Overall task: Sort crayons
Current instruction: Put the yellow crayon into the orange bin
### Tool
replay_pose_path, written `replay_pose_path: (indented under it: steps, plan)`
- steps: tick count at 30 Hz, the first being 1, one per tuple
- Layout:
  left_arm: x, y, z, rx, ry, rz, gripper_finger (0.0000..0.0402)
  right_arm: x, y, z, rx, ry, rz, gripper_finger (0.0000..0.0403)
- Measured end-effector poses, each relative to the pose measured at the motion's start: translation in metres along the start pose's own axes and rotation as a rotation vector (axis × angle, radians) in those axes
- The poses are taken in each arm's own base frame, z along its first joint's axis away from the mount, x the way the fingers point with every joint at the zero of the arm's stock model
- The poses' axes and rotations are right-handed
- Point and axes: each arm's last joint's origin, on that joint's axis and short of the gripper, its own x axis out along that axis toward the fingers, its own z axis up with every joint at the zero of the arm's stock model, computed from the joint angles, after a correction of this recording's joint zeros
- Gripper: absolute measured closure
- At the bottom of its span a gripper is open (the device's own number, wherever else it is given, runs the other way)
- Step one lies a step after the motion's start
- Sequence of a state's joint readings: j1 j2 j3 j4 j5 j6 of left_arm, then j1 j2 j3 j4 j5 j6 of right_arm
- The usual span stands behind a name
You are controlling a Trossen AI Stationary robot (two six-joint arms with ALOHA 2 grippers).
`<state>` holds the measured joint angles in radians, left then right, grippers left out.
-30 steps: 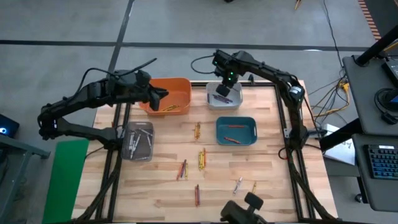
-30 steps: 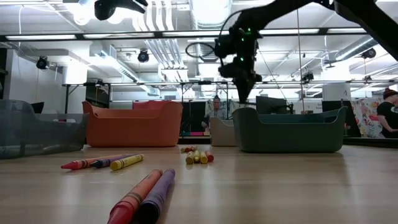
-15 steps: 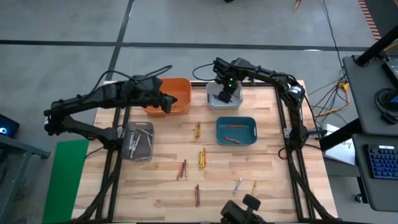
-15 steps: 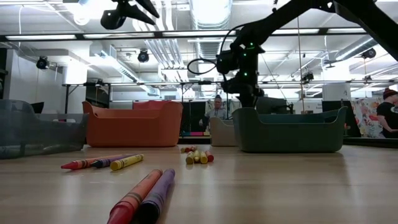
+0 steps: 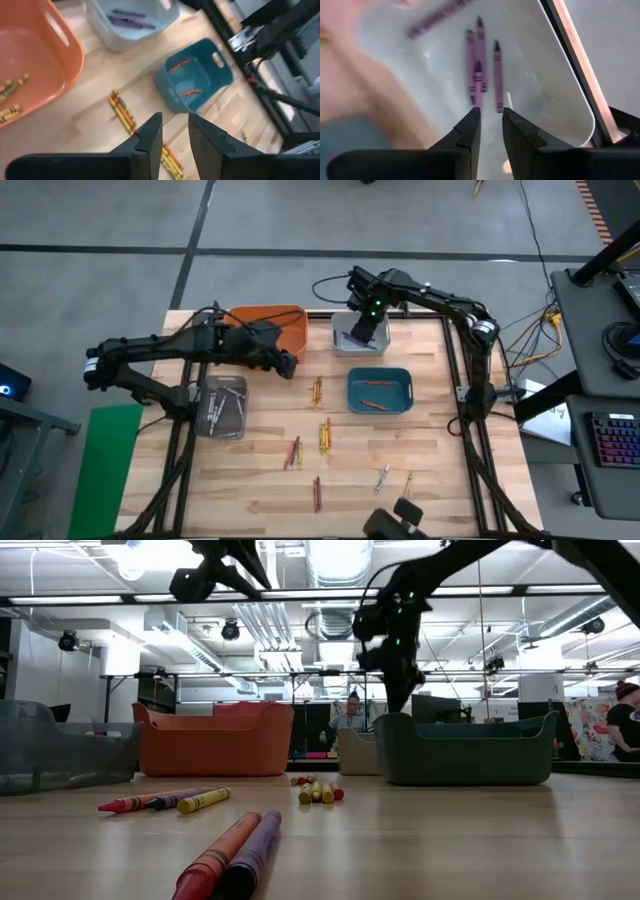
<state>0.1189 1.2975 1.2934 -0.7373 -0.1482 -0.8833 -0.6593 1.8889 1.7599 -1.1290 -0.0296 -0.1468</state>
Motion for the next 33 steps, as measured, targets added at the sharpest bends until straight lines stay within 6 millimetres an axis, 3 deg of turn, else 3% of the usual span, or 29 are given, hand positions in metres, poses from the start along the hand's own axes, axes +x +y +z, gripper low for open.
replay_pose_path:
  steps: [9, 18, 25, 33]
  plan:
    - [0.045, -0.003, -0.018, -0.044, 0.133, 0.116, 0.0325, -0.084, 0.022, -0.021, 0.035, -0.22, 0.077, 0.033]
    - [0.084, -0.012, -0.045, -0.106, 0.21, 0.206, 0.0325, -0.145, 0.057, -0.052, 0.002, -0.38, 0.117, 0.0339]
    - [0.112, -0.019, -0.067, -0.156, 0.239, 0.24, 0.0325, -0.171, 0.081, -0.079, -0.038, -0.483, 0.166, 0.0343]
    - [0.137, -0.011, -0.067, -0.155, 0.234, 0.286, 0.0325, -0.17, 0.088, -0.096, 0.022, -0.588, 0.212, 0.0344]
